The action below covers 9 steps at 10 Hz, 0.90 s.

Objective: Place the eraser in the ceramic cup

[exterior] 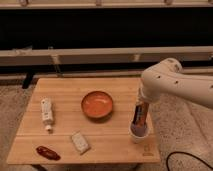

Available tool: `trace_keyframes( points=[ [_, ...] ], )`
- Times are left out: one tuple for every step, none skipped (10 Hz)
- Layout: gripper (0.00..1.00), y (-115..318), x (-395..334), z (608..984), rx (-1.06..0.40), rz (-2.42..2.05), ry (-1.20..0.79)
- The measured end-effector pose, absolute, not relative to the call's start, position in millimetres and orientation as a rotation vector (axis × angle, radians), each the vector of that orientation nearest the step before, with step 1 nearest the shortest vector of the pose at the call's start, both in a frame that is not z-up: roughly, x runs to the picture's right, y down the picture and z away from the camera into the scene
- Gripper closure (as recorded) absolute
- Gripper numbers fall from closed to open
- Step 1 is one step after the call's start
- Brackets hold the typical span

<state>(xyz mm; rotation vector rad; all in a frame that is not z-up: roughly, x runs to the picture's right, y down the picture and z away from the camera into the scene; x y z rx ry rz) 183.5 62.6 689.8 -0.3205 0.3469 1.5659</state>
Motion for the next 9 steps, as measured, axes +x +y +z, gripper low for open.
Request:
trace_keyframes(
  points=[
    [0.28,62.5,181.9,690.5,-0.322,1.564,0.346],
    [0.21,61.7,180.3,691.2,-0.321,1.564,0.343],
    [0.18,62.1,179.9,692.6,-0.320,1.564,0.343],
    [0.18,61.3,179.7,692.3,-0.320,1.562,0.341],
    [0.18,60.8,180.4,691.9,-0.320,1.564,0.345],
    [0.18,62.5,181.8,694.3,-0.323,1.565,0.359],
    [0.18,68.3,179.1,702.3,-0.328,1.557,0.377],
    [0.18,73.3,175.7,710.1,-0.331,1.552,0.391],
    [0.18,75.0,175.3,713.4,-0.332,1.550,0.396]
  ],
)
